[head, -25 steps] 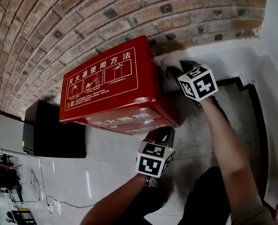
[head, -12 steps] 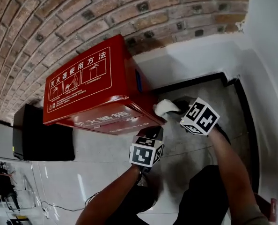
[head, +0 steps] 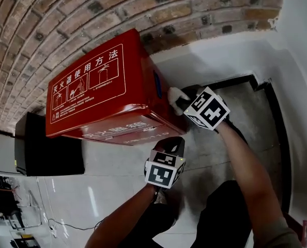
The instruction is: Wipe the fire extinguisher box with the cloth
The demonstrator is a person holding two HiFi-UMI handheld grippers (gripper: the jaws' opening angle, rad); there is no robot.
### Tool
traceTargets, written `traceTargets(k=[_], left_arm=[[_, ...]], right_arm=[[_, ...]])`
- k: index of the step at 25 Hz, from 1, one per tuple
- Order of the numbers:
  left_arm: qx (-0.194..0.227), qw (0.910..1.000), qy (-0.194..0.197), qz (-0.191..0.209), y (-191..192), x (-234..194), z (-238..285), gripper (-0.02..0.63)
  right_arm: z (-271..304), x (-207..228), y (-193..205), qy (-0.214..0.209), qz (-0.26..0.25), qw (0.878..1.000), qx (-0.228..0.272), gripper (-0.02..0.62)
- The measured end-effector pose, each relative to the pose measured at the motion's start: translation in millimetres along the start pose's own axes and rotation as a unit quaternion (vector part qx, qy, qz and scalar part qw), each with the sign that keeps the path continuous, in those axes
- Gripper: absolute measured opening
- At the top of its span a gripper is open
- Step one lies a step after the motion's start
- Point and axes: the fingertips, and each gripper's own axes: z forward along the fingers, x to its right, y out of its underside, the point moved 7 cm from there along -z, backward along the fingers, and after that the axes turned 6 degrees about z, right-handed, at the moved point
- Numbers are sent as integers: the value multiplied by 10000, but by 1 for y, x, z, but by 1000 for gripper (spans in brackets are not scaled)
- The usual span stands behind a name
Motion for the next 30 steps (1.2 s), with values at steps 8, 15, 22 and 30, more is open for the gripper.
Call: traceTargets(k=[8, 15, 22, 30], left_arm=[[15, 9999, -5, -144, 5, -15, -6, 0], [-31, 9998, -19, -176, 16, -18, 3, 0], [-148, 9995, 7, -288, 34, -18, 24, 0], [-340, 9983, 92, -458, 44, -7, 53, 0]], right_arm=[[46, 51, -27, 638, 620, 9955, 317, 87], [48, 72, -13, 1088, 850, 9897, 382, 89], [-2, 59, 63, 831, 651, 9944, -52, 89], [-3, -16, 122, -813, -304, 9912, -1001, 89]])
